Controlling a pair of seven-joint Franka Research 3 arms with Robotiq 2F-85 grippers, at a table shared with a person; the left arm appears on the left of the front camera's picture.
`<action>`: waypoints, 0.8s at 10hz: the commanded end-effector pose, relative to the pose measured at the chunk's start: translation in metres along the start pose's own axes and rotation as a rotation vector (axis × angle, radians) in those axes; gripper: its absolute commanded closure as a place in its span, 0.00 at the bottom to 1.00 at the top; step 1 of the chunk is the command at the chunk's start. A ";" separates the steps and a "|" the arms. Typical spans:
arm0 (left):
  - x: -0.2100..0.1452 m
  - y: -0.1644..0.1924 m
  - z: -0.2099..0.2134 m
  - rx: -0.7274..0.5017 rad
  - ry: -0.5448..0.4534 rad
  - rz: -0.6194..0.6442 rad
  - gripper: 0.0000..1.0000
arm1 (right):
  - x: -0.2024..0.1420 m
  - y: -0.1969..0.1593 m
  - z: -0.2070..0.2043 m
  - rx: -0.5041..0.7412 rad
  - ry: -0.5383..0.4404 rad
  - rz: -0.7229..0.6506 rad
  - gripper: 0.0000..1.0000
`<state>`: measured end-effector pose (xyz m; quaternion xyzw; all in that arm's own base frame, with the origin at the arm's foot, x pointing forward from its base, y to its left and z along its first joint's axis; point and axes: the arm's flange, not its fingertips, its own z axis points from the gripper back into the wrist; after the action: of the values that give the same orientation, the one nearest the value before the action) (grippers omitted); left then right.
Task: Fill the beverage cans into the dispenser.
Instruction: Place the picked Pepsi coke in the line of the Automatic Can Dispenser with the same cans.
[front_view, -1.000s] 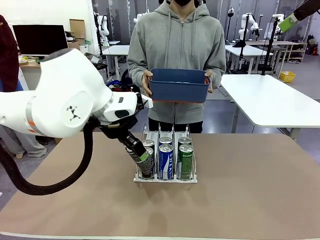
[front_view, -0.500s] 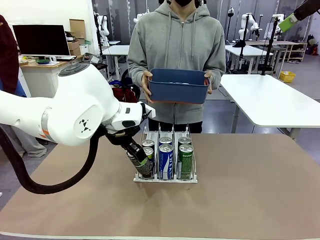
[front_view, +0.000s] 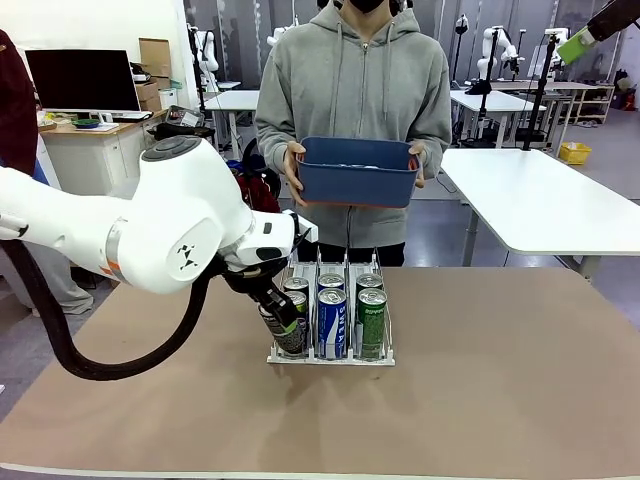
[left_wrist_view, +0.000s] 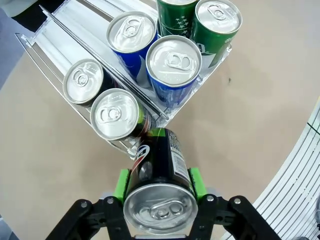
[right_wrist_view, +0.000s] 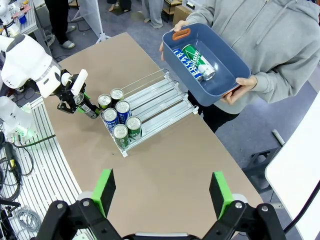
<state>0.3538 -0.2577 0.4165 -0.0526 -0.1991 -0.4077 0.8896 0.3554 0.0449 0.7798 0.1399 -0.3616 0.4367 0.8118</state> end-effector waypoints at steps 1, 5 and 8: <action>0.016 0.006 -0.006 0.071 -0.019 0.019 0.42 | 0.000 -0.001 -0.001 0.012 -0.006 0.001 0.00; 0.026 0.019 -0.016 0.111 -0.012 0.061 0.42 | 0.000 -0.001 -0.001 0.012 -0.006 0.001 0.00; 0.035 0.025 -0.024 0.116 -0.037 0.098 0.42 | 0.000 -0.001 -0.001 0.012 -0.006 0.001 0.00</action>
<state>0.3857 -0.2648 0.4094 -0.0301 -0.2055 -0.3664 0.9070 0.3554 0.0449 0.7798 0.1399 -0.3616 0.4367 0.8118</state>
